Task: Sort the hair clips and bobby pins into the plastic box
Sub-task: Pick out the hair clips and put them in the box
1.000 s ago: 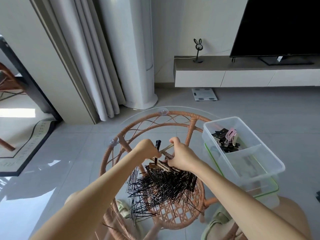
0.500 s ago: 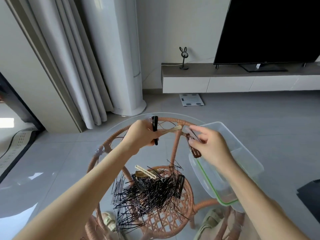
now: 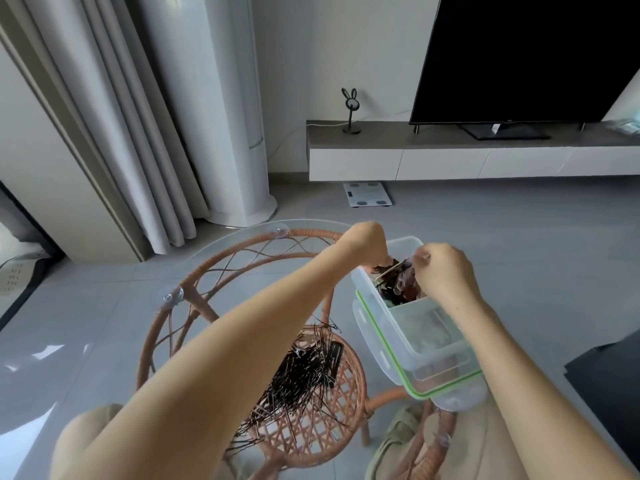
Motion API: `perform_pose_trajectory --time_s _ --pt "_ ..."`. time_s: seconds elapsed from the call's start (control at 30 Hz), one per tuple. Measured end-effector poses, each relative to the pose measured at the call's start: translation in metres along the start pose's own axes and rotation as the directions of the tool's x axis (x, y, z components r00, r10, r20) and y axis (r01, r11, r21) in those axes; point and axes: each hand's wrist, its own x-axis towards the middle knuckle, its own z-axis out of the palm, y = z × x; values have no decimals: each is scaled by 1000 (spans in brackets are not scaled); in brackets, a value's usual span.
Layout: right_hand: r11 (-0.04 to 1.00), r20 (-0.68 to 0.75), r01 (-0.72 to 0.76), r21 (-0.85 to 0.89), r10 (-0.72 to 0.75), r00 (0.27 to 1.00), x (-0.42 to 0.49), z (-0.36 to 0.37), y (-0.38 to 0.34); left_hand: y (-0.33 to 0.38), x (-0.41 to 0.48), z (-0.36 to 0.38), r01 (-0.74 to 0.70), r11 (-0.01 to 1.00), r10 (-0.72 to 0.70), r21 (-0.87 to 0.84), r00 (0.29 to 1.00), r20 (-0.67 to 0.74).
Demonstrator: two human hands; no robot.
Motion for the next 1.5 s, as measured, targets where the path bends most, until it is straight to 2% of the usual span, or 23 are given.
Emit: perform_pose_trajectory --time_s 0.03,0.1,0.13,0.2,0.27,0.33,0.43,0.5,0.6,0.77,0.93,1.0,1.1,1.27,1.4,1.5 --pt "998 -49 68 5 -68 996 -7 -2 -7 -8 -7 -6 8 998 -8 -56 1000 1" --pt "975 -35 189 118 -187 982 -25 -2 -22 -27 -27 -21 40 996 -42 -81 999 -16" --pt "951 25 255 177 -263 964 -35 2 -30 -41 -39 -27 52 997 -54 -59 998 -21" --pt "899 206 372 232 -419 884 -55 16 -46 -71 -64 -31 61 996 -62 63 998 9" --pt "875 355 436 209 -483 800 -71 41 -61 -107 -87 -26 118 972 -133 203 989 63" --pt "874 409 467 134 -478 777 -81 69 -75 -144 -107 -15 217 946 -243 239 967 81" --pt "878 425 479 6 -436 793 -82 104 -93 -178 -132 3 325 921 -337 214 941 23" --pt "872 465 488 -46 -413 783 -80 117 -105 -189 -145 14 346 918 -346 194 938 -36" --pt "863 552 497 -87 -373 746 -75 126 -117 -190 -155 28 324 944 -320 67 946 -56" --pt "886 645 461 -52 -323 693 -69 127 -119 -180 -148 48 356 933 -359 -51 928 -97" --pt "934 630 355 46 -303 715 -69 123 -114 -172 -141 45 377 905 -400 -198 912 -91" --pt "944 583 303 130 -320 747 -69 116 -109 -174 -140 42 390 859 -429 -333 902 -50" --pt "922 474 314 228 -387 791 -67 104 -100 -177 -143 33 382 811 -447 -444 893 -49" --pt "858 327 328 396 -466 823 -64 86 -90 -170 -146 18 295 856 -398 -425 900 -177" --pt "827 301 305 473 -477 826 -61 73 -86 -157 -146 11 137 850 -302 -509 918 -256" --pt "800 281 244 548 -450 847 -58 59 -84 -143 -148 3 84 846 -279 -527 911 -303"
